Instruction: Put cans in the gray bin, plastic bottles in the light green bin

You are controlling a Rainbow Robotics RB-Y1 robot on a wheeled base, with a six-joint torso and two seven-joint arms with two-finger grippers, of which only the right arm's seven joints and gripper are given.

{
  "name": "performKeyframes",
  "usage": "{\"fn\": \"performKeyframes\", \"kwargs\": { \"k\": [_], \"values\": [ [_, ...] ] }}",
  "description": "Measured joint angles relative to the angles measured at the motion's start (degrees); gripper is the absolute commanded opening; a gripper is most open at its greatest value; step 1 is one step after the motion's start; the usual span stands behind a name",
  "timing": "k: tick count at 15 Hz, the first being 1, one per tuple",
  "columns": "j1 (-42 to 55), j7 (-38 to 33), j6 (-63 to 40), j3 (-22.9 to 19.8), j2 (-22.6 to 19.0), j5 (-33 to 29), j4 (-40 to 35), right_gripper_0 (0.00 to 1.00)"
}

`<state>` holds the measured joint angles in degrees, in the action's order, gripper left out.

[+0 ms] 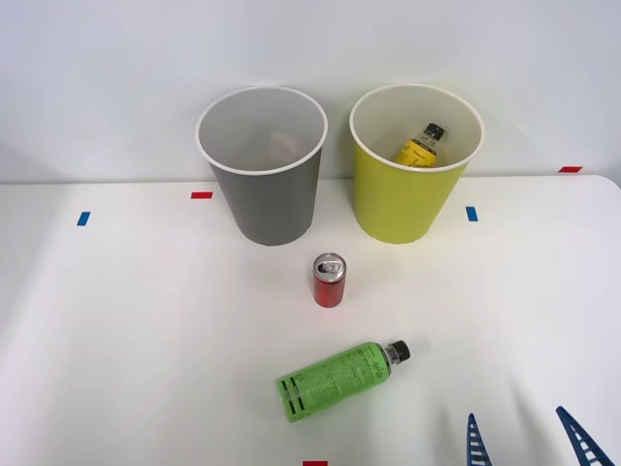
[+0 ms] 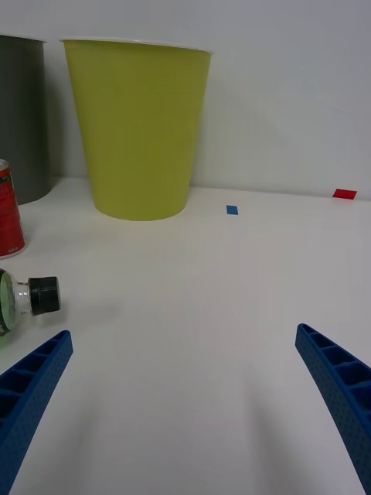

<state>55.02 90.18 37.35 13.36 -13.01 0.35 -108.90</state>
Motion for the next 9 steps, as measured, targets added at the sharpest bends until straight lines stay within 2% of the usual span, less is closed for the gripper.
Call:
{"fn": "performKeyframes", "kwargs": {
  "k": [9],
  "values": [
    [0.0, 0.0, 0.0, 0.0, 0.0, 0.0, 0.0, 1.00]
  ]
}}
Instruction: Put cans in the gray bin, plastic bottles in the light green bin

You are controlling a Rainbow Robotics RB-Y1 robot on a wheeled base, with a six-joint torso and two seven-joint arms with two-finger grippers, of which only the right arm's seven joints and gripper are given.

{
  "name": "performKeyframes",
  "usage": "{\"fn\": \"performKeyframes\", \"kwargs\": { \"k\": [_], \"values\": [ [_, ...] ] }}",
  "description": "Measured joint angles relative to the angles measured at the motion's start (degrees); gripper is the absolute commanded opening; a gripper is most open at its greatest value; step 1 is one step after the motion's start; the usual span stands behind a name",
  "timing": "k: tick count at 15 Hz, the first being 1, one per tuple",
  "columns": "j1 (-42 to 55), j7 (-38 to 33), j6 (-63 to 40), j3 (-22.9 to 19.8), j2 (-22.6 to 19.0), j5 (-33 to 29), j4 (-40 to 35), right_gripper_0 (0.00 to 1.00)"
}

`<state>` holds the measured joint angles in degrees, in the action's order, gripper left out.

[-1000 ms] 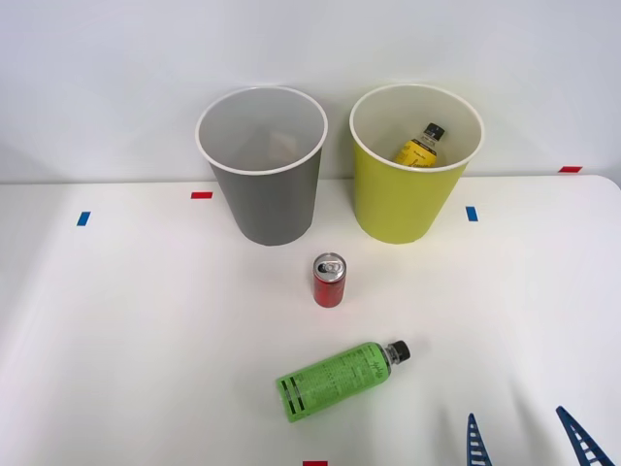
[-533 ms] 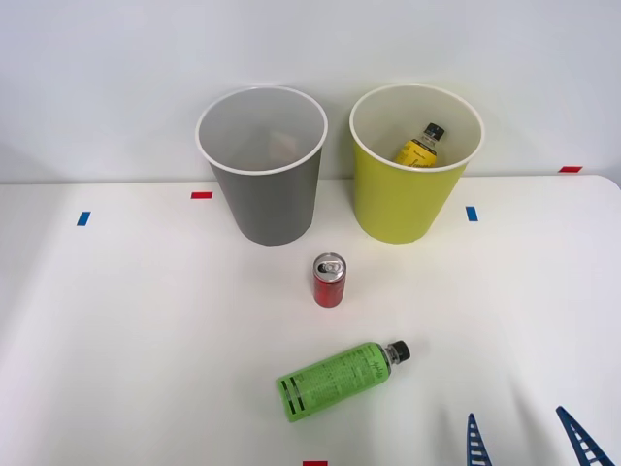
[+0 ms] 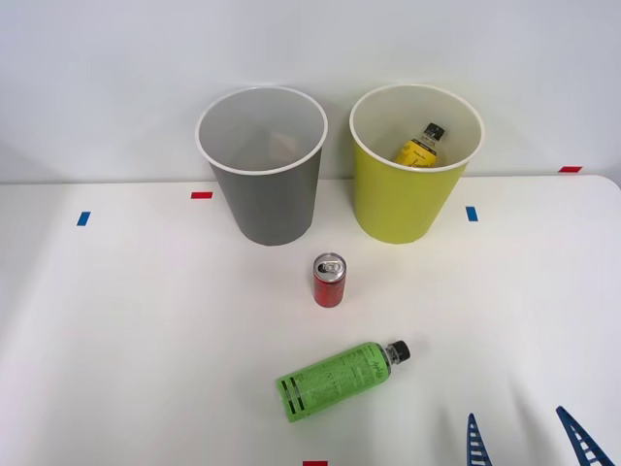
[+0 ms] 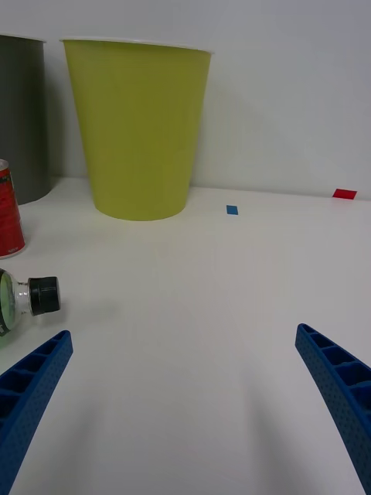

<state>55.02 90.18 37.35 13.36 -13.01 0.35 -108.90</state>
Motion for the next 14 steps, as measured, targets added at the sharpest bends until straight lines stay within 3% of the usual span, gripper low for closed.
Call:
{"fn": "performKeyframes", "kwargs": {
  "k": [4, 8, 11, 14],
  "values": [
    [-2.7, 0.1, -1.1, 0.3, 0.2, 0.0, 3.3, 1.00],
    [-4.0, -0.3, -3.5, 0.4, -0.6, 0.5, 1.7, 1.00],
    [-4.1, -1.0, -17.1, 0.5, -1.3, 1.7, -5.5, 1.00],
    [-5.0, -2.0, -38.9, 0.4, -1.9, 5.8, -16.0, 1.00]
  ]
}}
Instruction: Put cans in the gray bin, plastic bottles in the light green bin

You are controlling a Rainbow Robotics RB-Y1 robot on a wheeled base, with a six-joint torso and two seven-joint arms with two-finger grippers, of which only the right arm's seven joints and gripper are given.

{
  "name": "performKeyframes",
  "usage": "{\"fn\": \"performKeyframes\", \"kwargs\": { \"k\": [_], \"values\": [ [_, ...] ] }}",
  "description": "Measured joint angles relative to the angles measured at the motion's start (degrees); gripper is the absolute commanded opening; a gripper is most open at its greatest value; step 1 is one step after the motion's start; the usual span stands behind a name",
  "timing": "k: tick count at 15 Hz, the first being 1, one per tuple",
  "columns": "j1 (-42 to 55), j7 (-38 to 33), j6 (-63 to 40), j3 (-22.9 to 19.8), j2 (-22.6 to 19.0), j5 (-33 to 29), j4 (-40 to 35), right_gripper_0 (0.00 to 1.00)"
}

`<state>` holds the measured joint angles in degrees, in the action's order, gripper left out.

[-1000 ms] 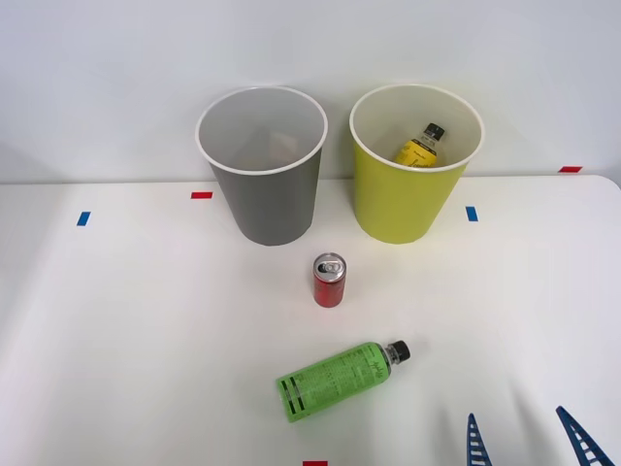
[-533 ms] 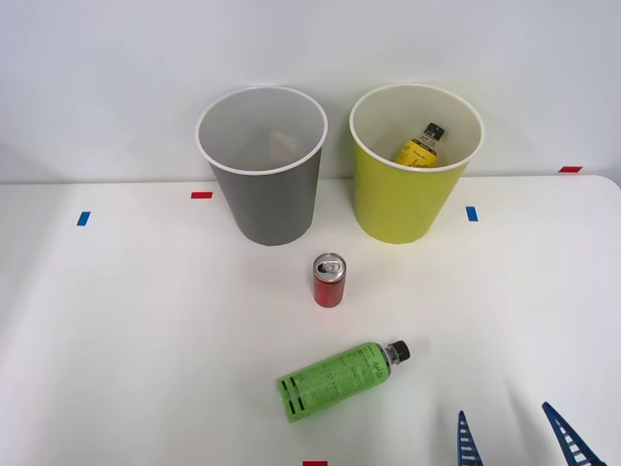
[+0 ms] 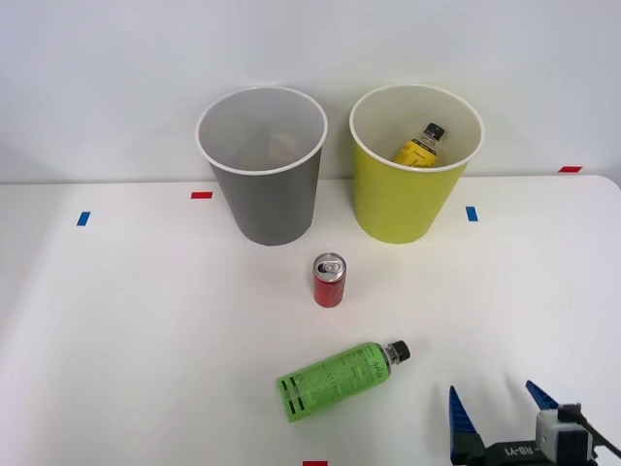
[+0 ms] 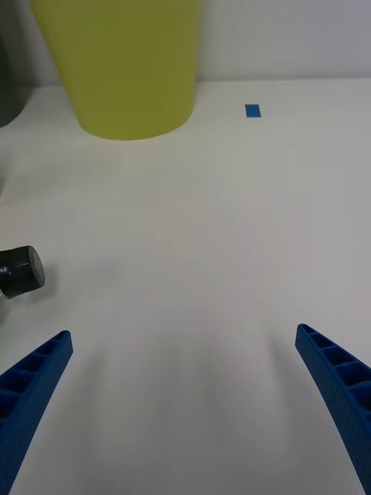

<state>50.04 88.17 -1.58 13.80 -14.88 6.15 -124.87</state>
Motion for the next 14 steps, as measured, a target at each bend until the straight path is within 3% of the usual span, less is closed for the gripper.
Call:
{"fn": "performKeyframes", "kwargs": {
  "k": [3, 6, 14],
  "values": [
    [-3.8, -5.9, -23.8, -0.6, -0.3, 3.6, -9.8, 1.00],
    [-12.8, -21.9, -42.5, -0.9, -0.4, 5.0, -14.3, 1.00],
    [-31.5, -62.7, -71.8, 2.7, -3.1, 5.9, -17.1, 1.00]
  ]
}}
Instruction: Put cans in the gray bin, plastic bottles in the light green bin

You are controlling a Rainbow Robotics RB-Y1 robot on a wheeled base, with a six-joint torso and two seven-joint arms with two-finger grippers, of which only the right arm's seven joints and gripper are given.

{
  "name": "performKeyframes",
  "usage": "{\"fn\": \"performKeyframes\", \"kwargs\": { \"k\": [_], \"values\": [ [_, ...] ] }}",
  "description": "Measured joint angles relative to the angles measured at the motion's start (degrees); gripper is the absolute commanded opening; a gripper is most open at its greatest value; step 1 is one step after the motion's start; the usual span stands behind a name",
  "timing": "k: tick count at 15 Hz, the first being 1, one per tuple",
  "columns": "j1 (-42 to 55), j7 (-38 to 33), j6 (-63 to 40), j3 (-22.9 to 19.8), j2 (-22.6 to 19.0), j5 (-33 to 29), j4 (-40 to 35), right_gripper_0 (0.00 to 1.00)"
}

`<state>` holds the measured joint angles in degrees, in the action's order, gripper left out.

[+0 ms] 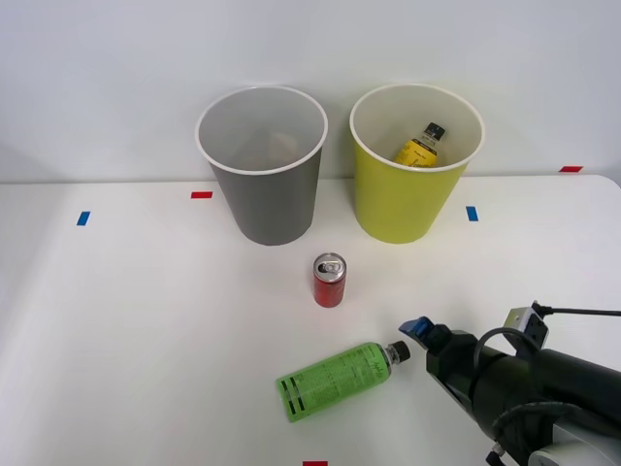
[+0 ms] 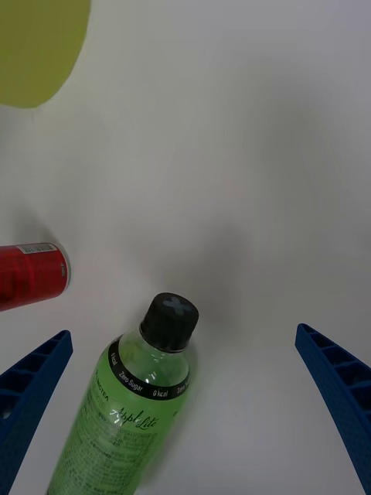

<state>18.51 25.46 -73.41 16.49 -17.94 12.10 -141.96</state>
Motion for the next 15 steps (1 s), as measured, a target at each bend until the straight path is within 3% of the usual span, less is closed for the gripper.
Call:
{"fn": "performKeyframes", "kwargs": {
  "k": [5, 8, 15],
  "values": [
    [-7.5, -17.5, -13.2, 5.1, -2.8, 1.8, -0.3, 1.00],
    [-11.3, -26.4, -14.9, 7.2, -3.5, 7.6, -0.2, 1.00],
    [-19.9, -30.6, -15.2, 10.8, -3.2, 9.1, 7.5, 1.00]
  ]
}}
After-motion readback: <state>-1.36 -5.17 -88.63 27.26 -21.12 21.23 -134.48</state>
